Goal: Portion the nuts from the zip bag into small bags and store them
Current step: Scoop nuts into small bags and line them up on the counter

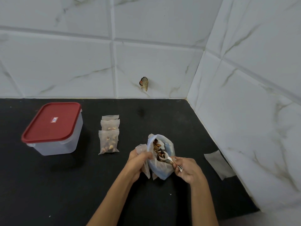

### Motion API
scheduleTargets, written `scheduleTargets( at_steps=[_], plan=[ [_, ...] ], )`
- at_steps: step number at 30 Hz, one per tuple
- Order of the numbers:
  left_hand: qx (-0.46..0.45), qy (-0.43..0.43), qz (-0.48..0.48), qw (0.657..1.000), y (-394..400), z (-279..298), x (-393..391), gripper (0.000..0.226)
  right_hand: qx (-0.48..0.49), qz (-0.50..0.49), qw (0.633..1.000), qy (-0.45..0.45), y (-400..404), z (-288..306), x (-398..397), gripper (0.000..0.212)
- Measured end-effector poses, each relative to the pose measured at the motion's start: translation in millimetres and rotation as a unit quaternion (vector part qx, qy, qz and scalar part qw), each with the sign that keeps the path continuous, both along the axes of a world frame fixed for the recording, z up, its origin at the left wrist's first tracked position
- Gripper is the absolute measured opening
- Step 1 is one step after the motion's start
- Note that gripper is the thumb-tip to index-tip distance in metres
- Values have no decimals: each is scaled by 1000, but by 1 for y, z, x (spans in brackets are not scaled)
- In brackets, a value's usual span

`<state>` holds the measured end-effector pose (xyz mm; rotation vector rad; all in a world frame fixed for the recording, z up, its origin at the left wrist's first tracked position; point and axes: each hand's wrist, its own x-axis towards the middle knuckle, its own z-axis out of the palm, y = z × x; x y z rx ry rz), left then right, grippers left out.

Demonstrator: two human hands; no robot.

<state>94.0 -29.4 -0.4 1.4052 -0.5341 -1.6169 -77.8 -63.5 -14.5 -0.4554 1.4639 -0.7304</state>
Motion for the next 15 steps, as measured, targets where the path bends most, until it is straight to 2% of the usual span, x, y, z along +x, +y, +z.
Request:
scheduleTargets(
  at_steps=[2,3,5,7,11,15],
  plan=[
    [0,-77,-7,997,-2,-1,3,39,-8,-11,1000,4,2,4,1,19],
    [-10,-143,0,990,-3,0,4,41,-16,-15,1000,12,2,7,2,18],
    [-66,-287,33,955,-2,5,4,43,-36,-23,999,33,3,16,3,18],
    [-150,-362,65,918,2,14,1,40,-70,-31,996,45,4,29,3,17],
    [-206,-389,49,896,5,30,-9,29,-177,-26,982,62,14,66,7,15],
    [-213,-374,20,902,5,35,-19,31,-314,22,940,132,29,99,21,19]
  ],
)
